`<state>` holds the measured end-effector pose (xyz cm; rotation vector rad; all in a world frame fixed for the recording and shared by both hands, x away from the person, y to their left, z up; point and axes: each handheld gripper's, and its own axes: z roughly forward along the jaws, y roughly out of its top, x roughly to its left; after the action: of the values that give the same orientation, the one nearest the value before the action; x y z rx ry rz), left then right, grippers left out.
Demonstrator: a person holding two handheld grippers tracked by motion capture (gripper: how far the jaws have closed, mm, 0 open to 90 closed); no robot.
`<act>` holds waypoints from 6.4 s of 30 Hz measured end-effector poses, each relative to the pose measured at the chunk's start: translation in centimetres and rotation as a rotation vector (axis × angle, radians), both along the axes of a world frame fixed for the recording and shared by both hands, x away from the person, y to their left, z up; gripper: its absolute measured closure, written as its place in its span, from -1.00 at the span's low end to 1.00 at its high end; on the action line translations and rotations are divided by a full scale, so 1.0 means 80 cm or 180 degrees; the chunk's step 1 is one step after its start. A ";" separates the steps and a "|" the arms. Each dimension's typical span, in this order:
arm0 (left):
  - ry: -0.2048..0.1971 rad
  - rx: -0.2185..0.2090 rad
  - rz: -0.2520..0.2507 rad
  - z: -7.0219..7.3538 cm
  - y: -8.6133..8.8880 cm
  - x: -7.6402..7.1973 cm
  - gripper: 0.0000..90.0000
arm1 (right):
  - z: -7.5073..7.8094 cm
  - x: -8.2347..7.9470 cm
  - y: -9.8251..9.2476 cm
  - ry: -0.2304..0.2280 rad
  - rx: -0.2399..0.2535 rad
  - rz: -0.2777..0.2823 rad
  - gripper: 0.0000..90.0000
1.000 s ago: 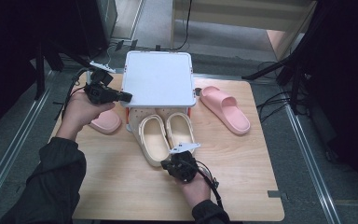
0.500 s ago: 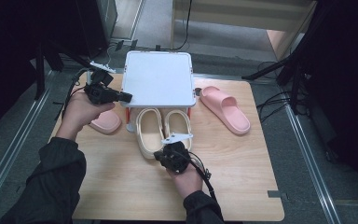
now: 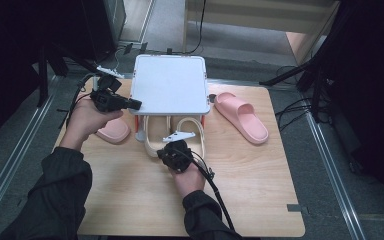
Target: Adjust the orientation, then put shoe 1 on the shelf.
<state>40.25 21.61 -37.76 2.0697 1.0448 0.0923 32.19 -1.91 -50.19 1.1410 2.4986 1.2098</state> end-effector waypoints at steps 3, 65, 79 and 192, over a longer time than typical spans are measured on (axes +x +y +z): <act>-0.0001 0.0011 -0.0001 0.000 -0.001 0.000 0.98 | -0.001 0.010 0.007 -0.0044 -0.0005 -0.0070 1.00; -0.0002 -0.0024 0.0021 -0.001 0.001 -0.002 0.98 | 0.003 -0.063 -0.146 0.0286 -0.0021 0.0022 0.91; -0.0010 -0.0026 0.0020 -0.001 0.001 -0.002 0.98 | 0.000 -0.022 -0.131 0.0226 -0.0111 -0.0115 0.95; 0.0435 0.0092 0.1461 -0.161 0.151 -0.005 0.98 | 0.031 -0.040 -0.217 0.0036 0.0290 0.0056 0.05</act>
<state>39.83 33.66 -50.63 1.8450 1.5968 0.1997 28.97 -19.24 -47.70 1.1517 2.4901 1.3384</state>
